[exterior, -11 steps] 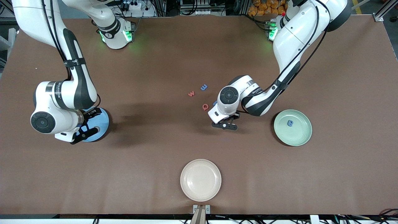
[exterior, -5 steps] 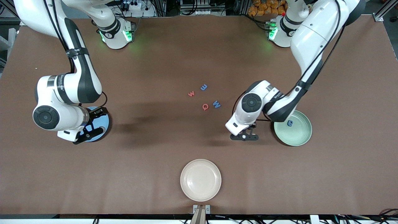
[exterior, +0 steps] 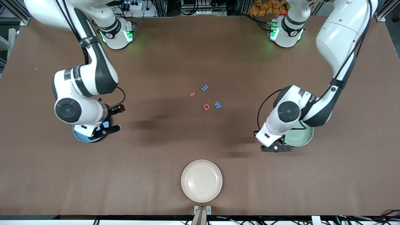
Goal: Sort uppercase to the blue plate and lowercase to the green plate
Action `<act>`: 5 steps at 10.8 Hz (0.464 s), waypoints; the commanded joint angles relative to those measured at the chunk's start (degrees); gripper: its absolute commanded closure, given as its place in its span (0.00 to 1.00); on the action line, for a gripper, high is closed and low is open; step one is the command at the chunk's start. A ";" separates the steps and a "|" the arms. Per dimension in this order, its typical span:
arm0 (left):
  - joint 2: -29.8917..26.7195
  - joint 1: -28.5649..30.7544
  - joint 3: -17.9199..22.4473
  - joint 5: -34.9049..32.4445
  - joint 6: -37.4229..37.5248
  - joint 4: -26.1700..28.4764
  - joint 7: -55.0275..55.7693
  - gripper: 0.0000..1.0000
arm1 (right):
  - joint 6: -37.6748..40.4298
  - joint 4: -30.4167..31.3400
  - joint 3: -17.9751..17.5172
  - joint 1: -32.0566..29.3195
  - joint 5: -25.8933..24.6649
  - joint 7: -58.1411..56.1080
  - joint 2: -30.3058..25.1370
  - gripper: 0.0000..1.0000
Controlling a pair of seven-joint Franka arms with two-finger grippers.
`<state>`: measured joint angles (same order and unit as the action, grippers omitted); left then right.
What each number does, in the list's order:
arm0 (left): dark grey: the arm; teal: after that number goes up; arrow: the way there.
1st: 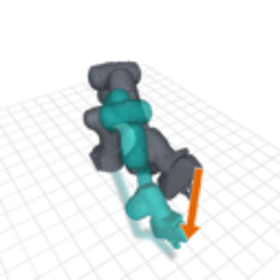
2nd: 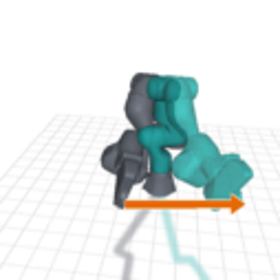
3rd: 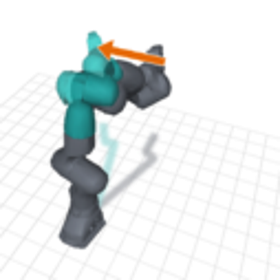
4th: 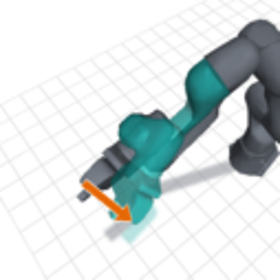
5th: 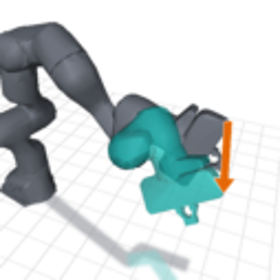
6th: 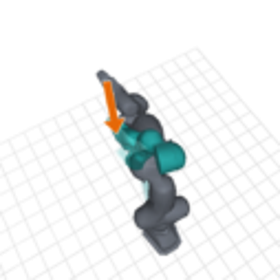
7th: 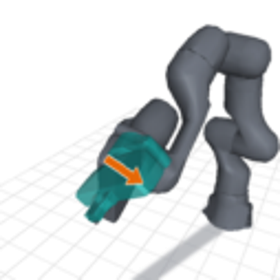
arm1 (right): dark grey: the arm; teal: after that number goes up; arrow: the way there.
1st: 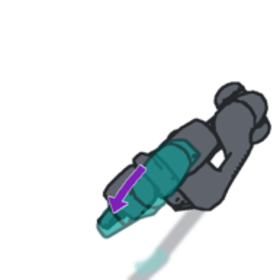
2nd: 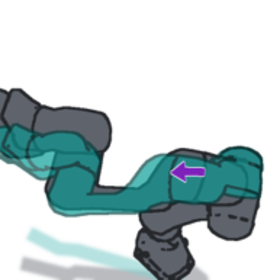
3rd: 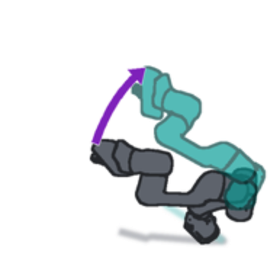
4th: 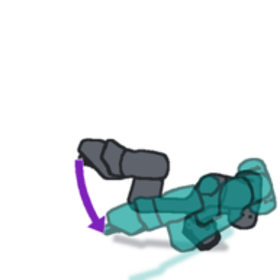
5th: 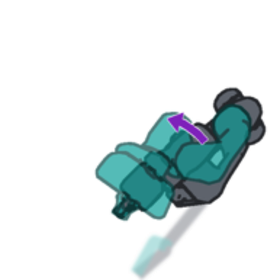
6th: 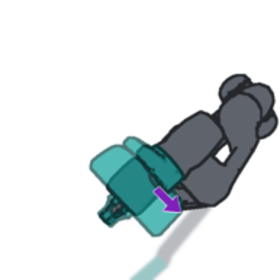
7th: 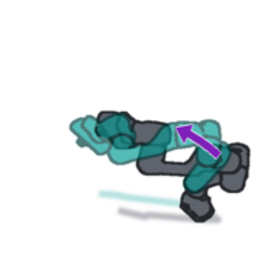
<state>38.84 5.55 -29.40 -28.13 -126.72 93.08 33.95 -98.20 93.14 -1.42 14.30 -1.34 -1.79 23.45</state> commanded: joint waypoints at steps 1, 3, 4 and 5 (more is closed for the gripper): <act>-1.57 3.75 -0.39 -1.05 0.59 1.05 -5.10 1.00 | 0.64 0.28 -4.20 0.02 0.37 8.00 -1.74 0.15; -1.57 7.88 -0.57 -0.61 0.51 0.70 -9.67 1.00 | -0.15 0.28 -7.01 1.07 0.37 14.94 -1.48 0.14; -1.57 9.81 -0.57 -0.61 0.51 0.70 -12.22 1.00 | -0.76 0.37 -8.41 1.17 0.46 18.10 -1.39 0.14; -1.57 11.22 -0.57 -0.52 0.51 0.70 -14.16 1.00 | -1.46 0.28 -10.78 1.34 0.37 21.96 -1.22 0.14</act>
<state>38.48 14.86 -29.45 -28.13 -126.71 93.02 22.33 -98.93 93.13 -9.55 15.88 -1.32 15.21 22.74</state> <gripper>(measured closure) 0.626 0.137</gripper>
